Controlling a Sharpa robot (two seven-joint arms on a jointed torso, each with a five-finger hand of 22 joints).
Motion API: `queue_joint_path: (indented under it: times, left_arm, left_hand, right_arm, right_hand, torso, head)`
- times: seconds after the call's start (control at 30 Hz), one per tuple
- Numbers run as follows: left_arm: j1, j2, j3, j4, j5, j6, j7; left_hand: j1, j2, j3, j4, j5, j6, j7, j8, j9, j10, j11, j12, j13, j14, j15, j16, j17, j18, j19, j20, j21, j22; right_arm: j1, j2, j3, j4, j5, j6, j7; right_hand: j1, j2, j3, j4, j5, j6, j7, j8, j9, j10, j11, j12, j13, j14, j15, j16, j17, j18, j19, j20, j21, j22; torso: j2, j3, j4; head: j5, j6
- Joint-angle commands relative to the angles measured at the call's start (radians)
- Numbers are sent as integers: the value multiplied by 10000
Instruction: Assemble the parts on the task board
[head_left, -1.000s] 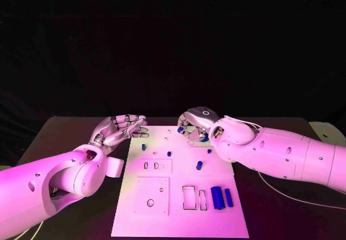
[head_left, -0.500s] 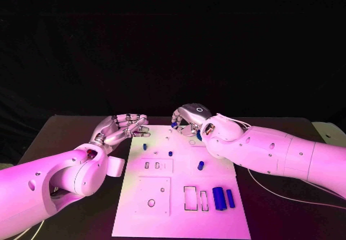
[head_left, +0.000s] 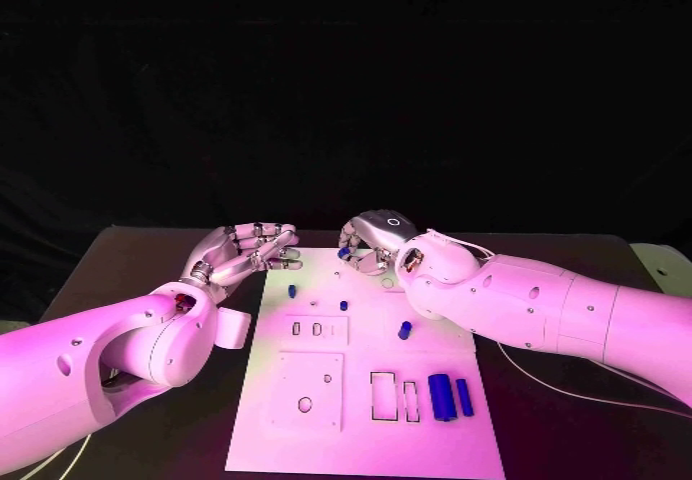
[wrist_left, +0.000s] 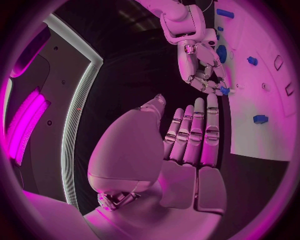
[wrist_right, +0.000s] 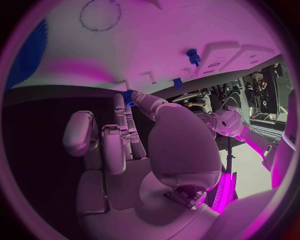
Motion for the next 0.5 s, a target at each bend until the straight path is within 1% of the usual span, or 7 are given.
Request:
queue_joint_path:
  times: [0.03, 0.07, 0.13, 0.23, 0.37, 0.5]
  left_arm:
    - [25, 19, 9, 16, 39, 171, 53]
    - [27, 17, 9, 14, 39, 170, 53]
    - [29, 11, 9, 12, 39, 168, 52]
    - [33, 3, 9, 8, 39, 165, 49]
    - [37, 0, 9, -6, 39, 161, 48]
    - [39, 7, 9, -19, 39, 159, 48]
  left_hand:
    - [-49, -23, 34, 34, -6, -54, 383, -48, -9, -31, 28, -64, 7, -47, 7, -48, 9, 133, 64, 8, 24, -15]
    - [-49, -23, 34, 34, -6, -54, 383, -48, -9, -31, 28, -64, 7, -47, 7, -48, 9, 133, 64, 8, 24, -15]
    - [-49, -23, 34, 34, -6, -54, 383, -48, -9, -31, 28, -64, 7, -47, 7, -48, 9, 133, 64, 8, 24, -15]
    - [-49, -23, 34, 34, -6, -54, 383, -48, -9, -31, 28, -64, 7, -47, 7, -48, 9, 133, 64, 8, 24, -15]
    - [-49, -23, 34, 34, -6, -54, 383, -48, -9, -31, 28, -64, 7, -47, 7, -48, 9, 133, 64, 8, 24, -15]
    - [-48, -23, 35, 33, -6, -54, 383, -49, -9, -31, 29, -64, 8, -48, 7, -49, 11, 133, 64, 9, 24, -15]
  right_arm:
    - [-9, 11, 4, -22, -33, 437, 25]
    - [-9, 7, 4, -25, -39, 476, 19]
    - [-9, -8, 4, -26, -53, 553, 5]
    - [-9, -30, 4, -23, -72, 649, -12]
    - [-9, -39, 3, -33, -104, 771, -37]
    - [-9, -24, 3, -54, -129, 823, -52]
  right_hand:
    - [-55, 10, 27, 56, 34, -13, -8, 37, 564, 39, 15, -54, 9, 608, -45, 66, 244, -153, -11, -32, 45, 3]
    - [-55, 10, 27, 56, 34, -13, -8, 37, 564, 39, 15, -54, 9, 608, -45, 66, 244, -153, -11, -32, 45, 3]
    - [-63, 1, 23, 58, 40, -20, -5, 38, 572, 38, 18, -54, 11, 608, -44, 69, 247, -155, -6, -31, 52, 16]
    - [-63, 1, 23, 58, 40, -20, -5, 38, 572, 38, 18, -54, 11, 608, -44, 69, 247, -155, -6, -31, 52, 16]
    - [-82, -14, 12, 67, 44, -26, -1, 43, 584, 41, 21, -52, 16, 605, -41, 63, 226, -151, -19, -30, 40, -2]
    - [-106, -30, -1, 78, 42, -35, 2, 47, 598, 41, 25, -51, 21, 605, -38, 68, 234, -150, -24, -28, 37, -4]
  torso:
    - [14, 2, 1]
    - [15, 0, 3]
    - [25, 10, -9]
    - [34, 14, -8]
    - [33, 14, -8]
    - [52, 13, 12]
  head:
    - [24, -28]
    - [29, -28]
    - [45, -26]
    - [52, -31]
    - [63, -30]
    - [23, -25]
